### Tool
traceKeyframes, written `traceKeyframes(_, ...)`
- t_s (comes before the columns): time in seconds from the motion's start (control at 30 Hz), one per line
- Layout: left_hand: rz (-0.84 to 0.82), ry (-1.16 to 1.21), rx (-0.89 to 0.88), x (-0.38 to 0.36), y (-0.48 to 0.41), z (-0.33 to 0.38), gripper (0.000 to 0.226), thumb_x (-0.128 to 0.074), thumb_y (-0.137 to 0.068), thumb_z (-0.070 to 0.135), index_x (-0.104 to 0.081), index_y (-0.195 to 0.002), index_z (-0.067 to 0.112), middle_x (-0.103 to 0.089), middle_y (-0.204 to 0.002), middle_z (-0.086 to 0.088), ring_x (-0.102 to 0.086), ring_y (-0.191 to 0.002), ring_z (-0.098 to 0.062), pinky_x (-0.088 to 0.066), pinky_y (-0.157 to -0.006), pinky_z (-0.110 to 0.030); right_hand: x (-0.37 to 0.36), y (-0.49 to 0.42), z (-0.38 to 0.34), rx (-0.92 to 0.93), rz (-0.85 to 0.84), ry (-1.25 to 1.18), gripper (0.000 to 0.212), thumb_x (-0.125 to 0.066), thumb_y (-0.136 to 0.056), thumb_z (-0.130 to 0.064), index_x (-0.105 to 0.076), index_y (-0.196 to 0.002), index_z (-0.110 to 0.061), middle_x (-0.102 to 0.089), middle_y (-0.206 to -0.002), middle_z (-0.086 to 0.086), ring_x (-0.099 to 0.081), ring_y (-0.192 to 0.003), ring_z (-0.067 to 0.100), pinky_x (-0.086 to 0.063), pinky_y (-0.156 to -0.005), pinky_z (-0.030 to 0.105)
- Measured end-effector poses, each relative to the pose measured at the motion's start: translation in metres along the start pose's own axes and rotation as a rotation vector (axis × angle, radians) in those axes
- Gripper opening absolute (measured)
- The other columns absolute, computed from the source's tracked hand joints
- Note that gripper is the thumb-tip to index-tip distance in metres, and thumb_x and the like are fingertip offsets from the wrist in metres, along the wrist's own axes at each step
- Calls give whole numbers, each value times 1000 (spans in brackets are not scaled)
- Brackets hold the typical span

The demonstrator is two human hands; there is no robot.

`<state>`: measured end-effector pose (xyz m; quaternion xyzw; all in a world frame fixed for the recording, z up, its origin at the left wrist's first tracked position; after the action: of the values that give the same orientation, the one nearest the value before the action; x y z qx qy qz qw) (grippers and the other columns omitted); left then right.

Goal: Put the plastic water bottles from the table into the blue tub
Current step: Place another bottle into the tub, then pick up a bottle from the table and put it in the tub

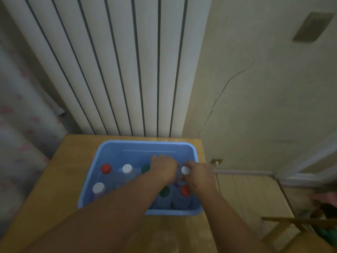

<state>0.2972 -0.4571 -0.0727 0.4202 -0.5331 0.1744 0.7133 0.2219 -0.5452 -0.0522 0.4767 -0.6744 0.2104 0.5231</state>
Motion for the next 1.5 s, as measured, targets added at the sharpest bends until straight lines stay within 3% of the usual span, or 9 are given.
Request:
traceKeyframes(0.1,47,65,-18,5,5,-1,30,-57,-85,51,-66,-109,35,-65,-110,0,-55,-107,-24,-38,-91,-40,-2,2,-4,61,18,75,19,-58,-80,-34,-65,-98,-28,-68,-94,4,-59,-96,27,-41,-73,30)
traceKeyframes(0.33,91,151,-49,18,28,-11,48,-59,-92,27,-50,-138,35,-54,-139,-3,-50,-126,-25,-37,-108,-39,-4,15,-9,18,-73,-30,38,-49,-87,-22,-58,-124,-30,-63,-116,9,-56,-109,29,-47,-85,33)
traceKeyframes(0.5,246,328,-19,32,63,-32,46,-57,-89,22,-54,-134,34,-55,-140,3,-48,-130,-21,-34,-108,-37,8,24,-34,89,30,-85,41,-54,-90,-25,-56,-131,-24,-58,-135,2,-51,-125,22,-40,-104,33)
traceKeyframes(0.7,327,493,67,30,116,-80,45,-62,-85,19,-58,-128,29,-59,-135,0,-53,-126,-20,-42,-105,-37,6,58,-79,198,94,-152,38,-57,-90,-28,-59,-128,-22,-58,-134,3,-52,-123,24,-40,-103,35)
traceKeyframes(0.8,371,543,91,26,150,-100,43,-63,-84,17,-60,-127,25,-60,-132,1,-53,-124,-19,-41,-103,-31,-4,83,-93,213,76,-151,38,-56,-90,-25,-59,-127,-23,-59,-132,5,-53,-122,25,-41,-101,34)
traceKeyframes(1.0,292,623,68,-8,206,-122,43,-62,-86,20,-59,-129,27,-58,-134,1,-56,-120,-21,-46,-101,-36,-22,139,-119,220,60,-127,33,-49,-93,-18,-62,-123,-25,-61,-129,4,-56,-118,26,-45,-96,35)
traceKeyframes(1.23,247,595,-1,-44,264,-131,41,-58,-88,14,-60,-128,21,-59,-132,-2,-56,-117,-21,-44,-93,-28,-52,212,-136,159,14,-134,36,-56,-90,-18,-60,-126,-22,-61,-130,8,-55,-119,26,-43,-99,34)
traceKeyframes(1.4,189,614,-35,-77,294,-139,43,-63,-83,14,-61,-127,19,-61,-131,-2,-57,-116,-18,-44,-96,-26,-71,259,-140,119,-57,-74,31,-60,-87,-33,-65,-117,-25,-65,-124,3,-57,-116,22,-44,-98,33)
traceKeyframes(1.5,162,644,-25,-94,308,-143,43,-60,-83,15,-62,-125,21,-61,-131,0,-57,-117,-16,-46,-98,-30,-89,287,-150,161,-150,-3,41,-69,-76,-50,-67,-112,-29,-65,-121,-2,-57,-114,19,-46,-95,34)
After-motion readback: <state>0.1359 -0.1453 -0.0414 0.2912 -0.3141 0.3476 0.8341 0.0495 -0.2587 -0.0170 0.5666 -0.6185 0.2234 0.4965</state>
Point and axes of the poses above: each hand's wrist, its own y-axis away from the middle knuckle, its own x-axis out of the back of the hand, z = x × y, the point moved 7 cm from there along -y, towards the middle knuckle
